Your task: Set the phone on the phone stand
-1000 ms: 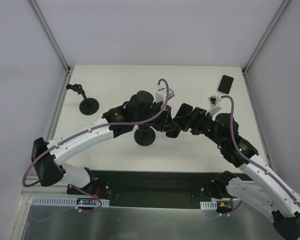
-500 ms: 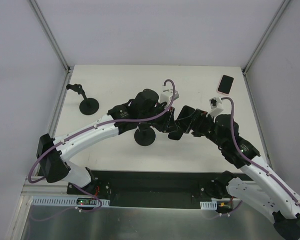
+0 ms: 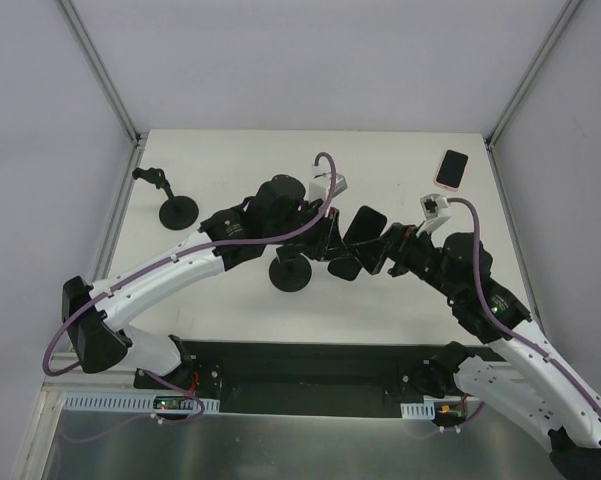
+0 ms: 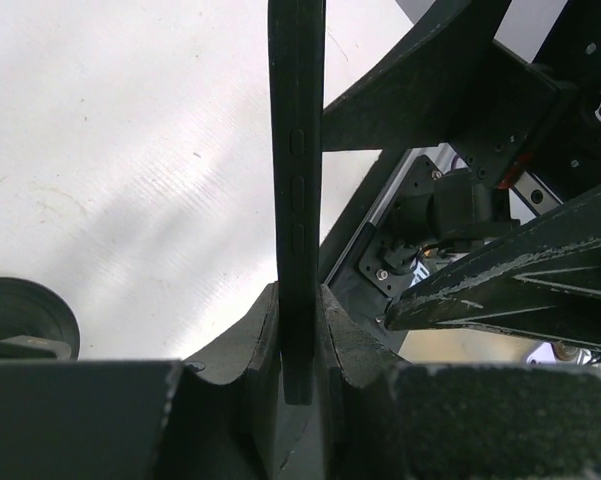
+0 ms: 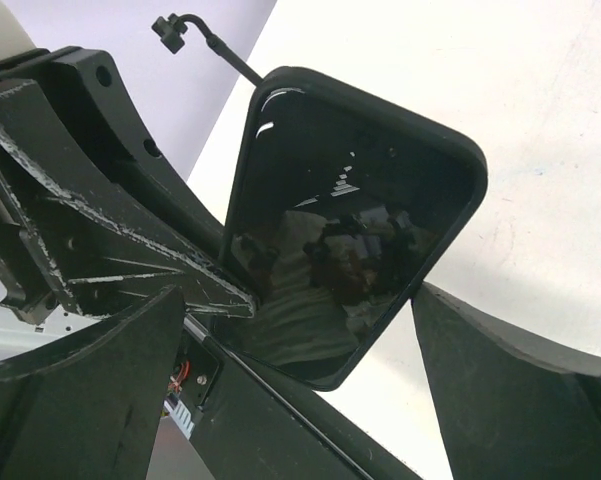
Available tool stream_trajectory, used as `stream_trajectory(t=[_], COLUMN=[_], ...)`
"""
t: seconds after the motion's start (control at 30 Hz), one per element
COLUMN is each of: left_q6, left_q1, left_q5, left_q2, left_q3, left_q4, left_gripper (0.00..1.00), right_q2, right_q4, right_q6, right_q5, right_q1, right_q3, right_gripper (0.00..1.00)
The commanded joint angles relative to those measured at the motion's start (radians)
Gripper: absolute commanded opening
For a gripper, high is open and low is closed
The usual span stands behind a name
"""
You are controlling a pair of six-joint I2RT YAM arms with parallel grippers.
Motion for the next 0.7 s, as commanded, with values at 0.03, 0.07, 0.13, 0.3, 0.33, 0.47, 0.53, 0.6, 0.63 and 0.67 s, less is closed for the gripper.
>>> stream_trajectory(t=[0.03,0.07,0.13,0.3,0.33,0.47,0.53,0.6,0.63,0.67], left_q6=[-0.049,-0.067,-0.086,-0.140,-0.149,-0.205,-0.232,-0.261,-0.267,-0.278], left_q1=[0.015,0.025,0.033,0.052,0.055,0.075,0.088,0.098,0.101,0.107], left_q5=[0.003,0.019,0.084,0.172,0.192,0.250,0.275,0.298,0.301,0.304], left_q2=[-0.102,-0.111,-0.122,-0.144,-0.154,-0.186,-0.208,-0.220,-0.232,-0.236], left_q3=[0.009,0.004,-0.005,-0.023,-0.039,-0.072,-0.100,-0.123,-0.138,-0.142], left_q4=[0.114,0.138,0.163,0.220,0.230,0.289,0.344,0.381,0.393,0.407], left_gripper=[0.00,0.00,0.00,0.00,0.00,0.00,0.00,0.00,0.00,0.00], right_q2=[-0.063,-0.074,-0.089,-0.085,-0.085,-0.083,-0.080,-0.061,-0.050,-0.041], right_q4=[0.121,0.139,0.201,0.232,0.238,0.339,0.521,0.590,0.610,0.629], right_q6=[0.027,0.021,0.008,-0.007,-0.004,0.016,0.022,0.030,0.039,0.048], right_q5=[-0.032,-0.048,-0.124,-0.158,-0.177,-0.285,-0.439,-0.502,-0.561,-0.589], right_q1=[-0.004,-0.007,-0.007,-0.018,-0.024,-0.045,-0.048,-0.048,-0.048,-0.048], right_q3=[-0.028,-0.044,-0.068,-0.078,-0.081,-0.116,-0.174,-0.187,-0.188,-0.185], right_gripper=[0.97,0.96,0.97,0.97,0.97,0.98,0.96,0.87,0.84,0.78])
